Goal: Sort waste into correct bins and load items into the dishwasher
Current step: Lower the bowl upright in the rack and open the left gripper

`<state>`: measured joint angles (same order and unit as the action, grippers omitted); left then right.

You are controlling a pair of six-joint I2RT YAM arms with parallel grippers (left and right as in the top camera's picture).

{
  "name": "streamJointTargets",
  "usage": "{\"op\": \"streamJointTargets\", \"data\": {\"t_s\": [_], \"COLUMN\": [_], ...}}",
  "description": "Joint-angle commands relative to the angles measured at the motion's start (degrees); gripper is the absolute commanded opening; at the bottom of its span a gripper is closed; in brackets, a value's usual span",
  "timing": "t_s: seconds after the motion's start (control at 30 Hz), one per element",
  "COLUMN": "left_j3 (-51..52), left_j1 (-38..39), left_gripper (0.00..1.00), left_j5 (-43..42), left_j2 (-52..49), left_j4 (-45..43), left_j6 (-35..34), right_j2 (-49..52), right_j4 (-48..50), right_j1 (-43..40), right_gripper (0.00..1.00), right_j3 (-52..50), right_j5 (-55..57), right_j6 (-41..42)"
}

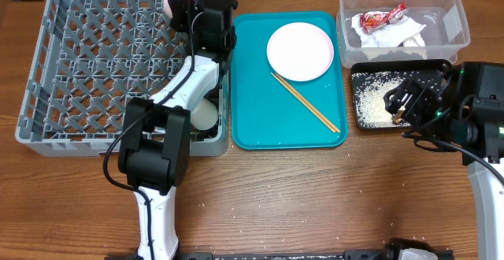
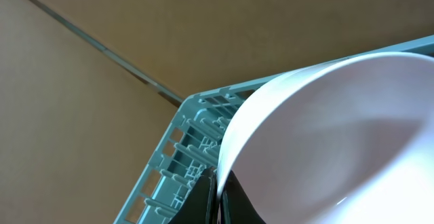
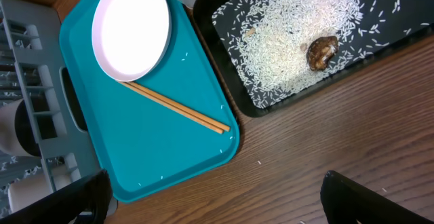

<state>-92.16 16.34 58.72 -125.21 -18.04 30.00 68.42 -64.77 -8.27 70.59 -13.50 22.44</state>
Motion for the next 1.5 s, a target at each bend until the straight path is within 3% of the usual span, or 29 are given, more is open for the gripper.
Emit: {"op": "streamJointTargets", "data": {"t_s": [0.0, 0.27, 0.53, 0.67, 0.73, 1.27, 1.37, 1.47], "left_j3": [0.09, 0.09, 0.09, 0.09, 0.09, 0.09, 0.09, 0.09], "left_j1": [-0.74, -0.83, -0.44, 1.03, 1.75, 2.47, 3.06, 3.76], "left_gripper": [0.04, 0.04, 0.04, 0.04, 0.04, 0.04, 0.14, 0.14], "left_j5": [-2.54, -4.39, 2.67, 7.56, 8.17, 6.62, 10.29, 12.81], "left_j2": [-1.16, -3.32, -5.73, -5.73, -5.73, -5.73, -5.73, -5.73], "left_j4": [-0.66, -0.85, -3.76, -11.17, -10.78, -6.12, -6.21, -6.21], "left_j6": [-0.17, 3.3, 5.05, 15.19, 17.42, 15.43, 15.78, 16.5], "right_j2": [-0.15, -0.15, -0.15, -0.15, -0.15, -0.15, -0.15, -0.15], "right_j4": [0.11, 0.11, 0.13, 0.11, 0.11, 0.11, 0.13, 0.11], "right_j1": [-0.2, -0.22, -0.2, -0.2, -0.22, -0.2, -0.2, -0.2], "right_gripper": [1.0, 1.0, 1.0, 1.0, 1.0, 1.0, 1.0, 1.0], "right_j3": [1.05, 1.05, 1.05, 1.05, 1.05, 1.05, 1.05, 1.05], "right_j5": [0.42, 0.42, 0.42, 0.42, 0.42, 0.42, 0.42, 0.42], "right_j6": [-0.2, -0.2, -0.2, -0.2, -0.2, -0.2, -0.2, -0.2]}}
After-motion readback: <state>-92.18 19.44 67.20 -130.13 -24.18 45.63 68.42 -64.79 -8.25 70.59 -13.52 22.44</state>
